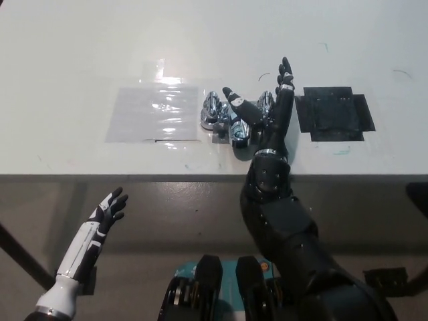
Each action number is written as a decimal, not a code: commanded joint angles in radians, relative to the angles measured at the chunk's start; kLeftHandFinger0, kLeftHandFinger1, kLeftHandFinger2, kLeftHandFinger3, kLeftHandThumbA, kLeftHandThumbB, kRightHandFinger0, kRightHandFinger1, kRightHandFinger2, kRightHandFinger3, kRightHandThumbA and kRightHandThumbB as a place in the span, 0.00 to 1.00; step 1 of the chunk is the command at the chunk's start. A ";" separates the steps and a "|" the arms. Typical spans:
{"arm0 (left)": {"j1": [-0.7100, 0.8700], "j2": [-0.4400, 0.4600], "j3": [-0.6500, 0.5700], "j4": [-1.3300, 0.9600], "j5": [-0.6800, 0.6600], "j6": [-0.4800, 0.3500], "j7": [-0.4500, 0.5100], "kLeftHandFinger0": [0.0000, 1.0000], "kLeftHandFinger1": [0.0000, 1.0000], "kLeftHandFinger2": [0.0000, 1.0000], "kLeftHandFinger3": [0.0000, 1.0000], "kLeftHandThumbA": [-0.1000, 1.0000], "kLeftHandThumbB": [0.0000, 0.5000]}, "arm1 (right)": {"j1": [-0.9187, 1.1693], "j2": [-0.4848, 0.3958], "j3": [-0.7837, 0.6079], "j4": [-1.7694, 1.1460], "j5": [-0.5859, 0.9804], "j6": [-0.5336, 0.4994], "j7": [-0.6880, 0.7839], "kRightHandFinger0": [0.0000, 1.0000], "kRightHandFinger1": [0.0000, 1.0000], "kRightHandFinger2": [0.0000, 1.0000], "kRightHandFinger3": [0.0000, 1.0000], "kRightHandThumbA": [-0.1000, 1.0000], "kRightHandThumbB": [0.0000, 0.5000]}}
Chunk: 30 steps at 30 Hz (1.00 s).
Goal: The faucet is at the center of the desk and the robot turn off the faucet by turning the right faucet handle using the right hand
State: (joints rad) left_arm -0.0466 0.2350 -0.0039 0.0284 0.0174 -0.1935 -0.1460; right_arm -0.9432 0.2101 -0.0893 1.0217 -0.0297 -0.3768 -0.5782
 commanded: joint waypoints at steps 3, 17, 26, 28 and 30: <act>-0.015 0.026 0.003 -0.022 -0.005 -0.042 -0.017 1.00 1.00 1.00 1.00 1.00 0.74 | 0.005 -0.045 0.015 -0.237 0.043 -0.034 0.151 1.00 1.00 1.00 1.00 1.00 0.65; -0.012 0.024 0.003 -0.018 -0.012 -0.031 -0.018 1.00 1.00 1.00 1.00 1.00 0.80 | 0.260 -0.199 0.033 -1.075 0.100 0.122 0.299 1.00 1.00 1.00 1.00 1.00 0.76; -0.025 0.031 0.000 -0.015 -0.006 -0.035 -0.023 1.00 1.00 1.00 1.00 1.00 0.80 | 0.645 -0.323 0.156 -1.513 -0.006 0.059 0.434 1.00 1.00 1.00 1.00 1.00 0.91; -0.025 0.033 0.001 -0.015 -0.008 -0.037 -0.025 1.00 1.00 1.00 1.00 1.00 0.80 | 0.692 -0.346 0.164 -1.498 0.004 0.015 0.446 1.00 1.00 1.00 1.00 1.00 0.86; -0.023 0.036 0.004 -0.017 -0.012 -0.037 -0.026 1.00 1.00 1.00 1.00 1.00 0.77 | 0.761 -0.365 0.177 -1.442 0.003 -0.060 0.453 1.00 1.00 1.00 1.00 1.00 0.78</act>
State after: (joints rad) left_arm -0.0461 0.2379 -0.0029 0.0360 0.0177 -0.1887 -0.1461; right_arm -0.3918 -0.0280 -0.0290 -0.0849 0.0344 -0.3117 -0.3485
